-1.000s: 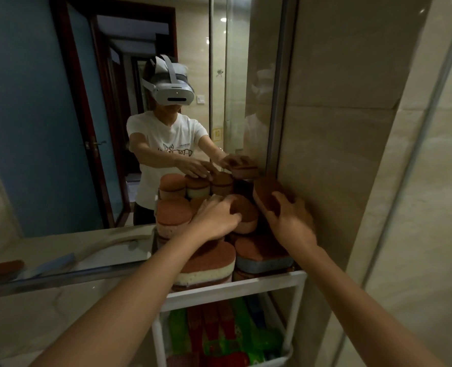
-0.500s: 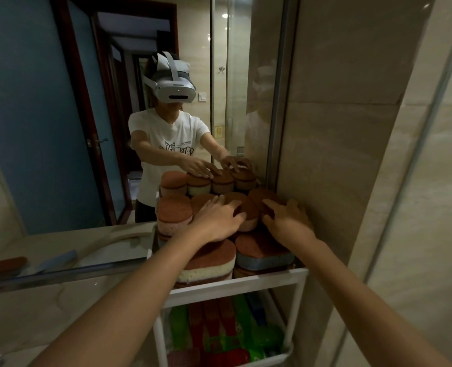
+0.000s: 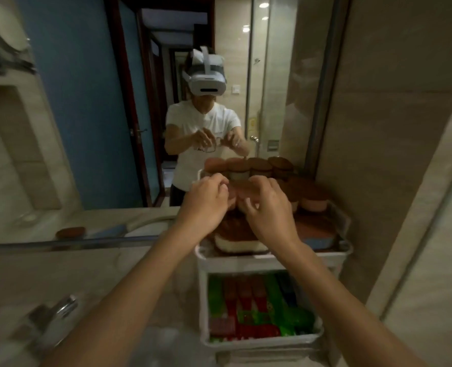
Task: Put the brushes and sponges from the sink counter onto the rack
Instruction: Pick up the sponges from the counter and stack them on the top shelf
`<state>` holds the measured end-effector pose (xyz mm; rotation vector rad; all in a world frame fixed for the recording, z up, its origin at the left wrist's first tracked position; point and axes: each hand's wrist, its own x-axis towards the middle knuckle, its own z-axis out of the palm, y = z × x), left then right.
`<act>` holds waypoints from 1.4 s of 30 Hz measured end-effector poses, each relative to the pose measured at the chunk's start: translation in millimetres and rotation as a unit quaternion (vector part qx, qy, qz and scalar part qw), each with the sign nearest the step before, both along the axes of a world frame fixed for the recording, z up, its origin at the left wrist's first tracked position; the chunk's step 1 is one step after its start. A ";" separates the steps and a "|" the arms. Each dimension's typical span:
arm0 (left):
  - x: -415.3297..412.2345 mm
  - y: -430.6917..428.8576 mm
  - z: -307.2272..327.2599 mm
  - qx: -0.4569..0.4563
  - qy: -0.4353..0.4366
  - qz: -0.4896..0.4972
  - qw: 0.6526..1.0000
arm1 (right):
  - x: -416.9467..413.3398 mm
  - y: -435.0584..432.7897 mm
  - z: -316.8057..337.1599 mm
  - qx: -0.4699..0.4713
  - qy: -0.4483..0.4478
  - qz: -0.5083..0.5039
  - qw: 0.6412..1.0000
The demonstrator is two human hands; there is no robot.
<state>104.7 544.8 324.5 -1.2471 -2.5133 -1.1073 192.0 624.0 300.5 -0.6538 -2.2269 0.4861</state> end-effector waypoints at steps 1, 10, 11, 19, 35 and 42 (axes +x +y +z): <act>-5.7 -21.4 -5.5 0.014 -0.013 0.027 0.999 | -7.9 -19.9 -4.6 -0.006 0.011 0.022 1.000; -68.8 -234.3 -106.4 0.058 -0.178 0.241 0.952 | -98.4 -216.8 -98.5 -0.163 -0.061 0.194 0.966; -79.3 -261.6 -120.1 0.042 -0.199 0.260 0.944 | -110.7 -242.7 -113.5 -0.180 -0.082 0.207 0.958; -159.1 -421.8 -218.1 -0.116 -0.323 0.318 0.884 | -191.7 -380.9 -220.5 -0.170 -0.324 0.263 0.893; -263.1 -530.1 -315.0 -0.392 -0.226 0.090 0.887 | -319.9 -462.2 -296.5 -0.059 -0.502 0.297 0.810; -274.9 -527.9 -336.6 -0.447 -0.154 0.096 0.876 | -338.6 -460.2 -305.3 0.001 -0.534 0.300 0.790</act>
